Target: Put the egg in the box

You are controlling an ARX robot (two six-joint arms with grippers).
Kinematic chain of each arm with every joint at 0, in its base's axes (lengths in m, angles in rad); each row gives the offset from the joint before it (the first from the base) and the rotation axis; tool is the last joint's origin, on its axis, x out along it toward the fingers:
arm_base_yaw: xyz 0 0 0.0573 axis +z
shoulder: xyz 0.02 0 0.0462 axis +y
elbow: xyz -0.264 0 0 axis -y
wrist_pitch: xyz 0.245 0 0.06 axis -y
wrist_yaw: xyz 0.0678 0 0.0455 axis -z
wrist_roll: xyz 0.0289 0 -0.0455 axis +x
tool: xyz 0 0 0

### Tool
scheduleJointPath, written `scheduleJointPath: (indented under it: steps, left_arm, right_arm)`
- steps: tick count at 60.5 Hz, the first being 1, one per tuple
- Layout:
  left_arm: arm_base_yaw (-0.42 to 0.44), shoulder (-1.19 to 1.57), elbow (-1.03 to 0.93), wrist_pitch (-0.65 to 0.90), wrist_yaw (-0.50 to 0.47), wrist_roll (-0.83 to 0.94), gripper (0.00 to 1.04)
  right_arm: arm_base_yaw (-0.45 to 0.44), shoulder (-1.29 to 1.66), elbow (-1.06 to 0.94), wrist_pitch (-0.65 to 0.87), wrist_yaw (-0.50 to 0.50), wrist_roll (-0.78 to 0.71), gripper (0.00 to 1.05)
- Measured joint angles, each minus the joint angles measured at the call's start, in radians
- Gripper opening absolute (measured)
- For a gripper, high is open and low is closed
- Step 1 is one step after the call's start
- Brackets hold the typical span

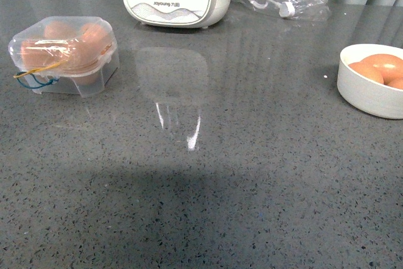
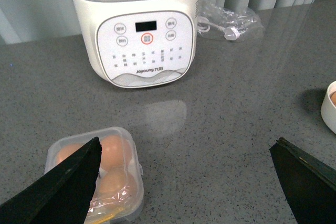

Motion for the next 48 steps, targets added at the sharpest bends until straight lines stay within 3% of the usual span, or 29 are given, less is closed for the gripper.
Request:
scheduleJointPath:
  steps: [11, 22, 44, 48]
  left_arm:
    - [-0.051, -0.152, -0.026, -0.140, -0.092, 0.033, 0.98]
    - [-0.057, -0.288, -0.049, -0.240, -0.117, 0.042, 0.98]
    - [0.077, -0.549, -0.119, -0.445, -0.091, 0.068, 0.98]
    - [0.115, -0.635, -0.219, -0.282, -0.160, 0.010, 0.83]
  right_arm:
    - [0.000, 0.000, 0.000, 0.000, 0.000, 0.000, 0.97]
    - [0.000, 0.000, 0.000, 0.000, 0.000, 0.000, 0.97]
    - [0.000, 0.000, 0.000, 0.000, 0.000, 0.000, 0.97]
    - [0.000, 0.000, 0.000, 0.000, 0.000, 0.000, 0.97]
